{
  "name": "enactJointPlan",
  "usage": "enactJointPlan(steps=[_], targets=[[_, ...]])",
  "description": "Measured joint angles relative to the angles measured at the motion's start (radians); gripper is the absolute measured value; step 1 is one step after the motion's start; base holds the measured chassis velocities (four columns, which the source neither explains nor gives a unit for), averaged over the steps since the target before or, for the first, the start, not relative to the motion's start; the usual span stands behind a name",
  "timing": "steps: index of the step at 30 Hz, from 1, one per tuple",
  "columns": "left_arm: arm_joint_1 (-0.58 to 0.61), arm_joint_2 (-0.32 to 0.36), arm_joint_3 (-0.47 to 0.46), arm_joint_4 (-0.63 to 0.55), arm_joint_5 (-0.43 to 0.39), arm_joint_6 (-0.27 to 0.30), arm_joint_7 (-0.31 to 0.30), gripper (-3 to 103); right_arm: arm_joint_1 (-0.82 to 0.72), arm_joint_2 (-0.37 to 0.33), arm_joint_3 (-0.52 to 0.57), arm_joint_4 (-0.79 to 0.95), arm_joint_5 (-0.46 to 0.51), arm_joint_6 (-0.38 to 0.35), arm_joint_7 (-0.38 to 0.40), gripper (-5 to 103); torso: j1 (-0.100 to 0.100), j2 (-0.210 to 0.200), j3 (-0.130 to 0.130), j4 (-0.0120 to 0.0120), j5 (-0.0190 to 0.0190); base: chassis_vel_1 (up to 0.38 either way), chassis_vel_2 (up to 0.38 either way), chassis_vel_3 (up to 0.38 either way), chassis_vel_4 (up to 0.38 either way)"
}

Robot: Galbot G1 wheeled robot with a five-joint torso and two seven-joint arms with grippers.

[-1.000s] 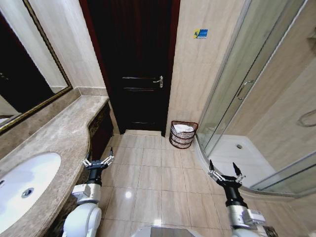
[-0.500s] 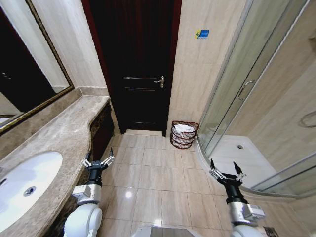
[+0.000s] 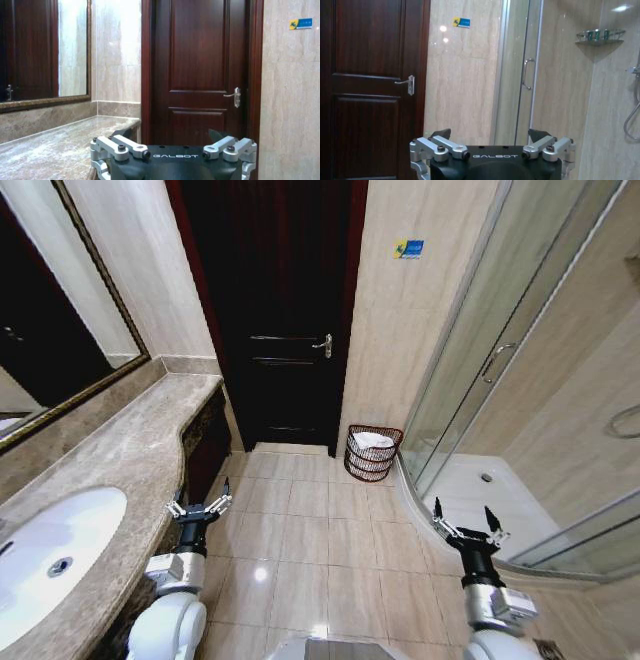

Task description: Discard the used towel into the hamper.

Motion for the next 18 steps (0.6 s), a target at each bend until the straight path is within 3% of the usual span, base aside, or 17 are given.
enactJointPlan(steps=[18], targets=[[0.0,0.0,0.0,0.0,0.001,-0.001,0.001,100,-0.001,0.0,0.0,0.0,0.0,0.001,-0.001,100,0.0,0.0,0.0,0.0,0.0,0.0,0.0,0.0,0.0]])
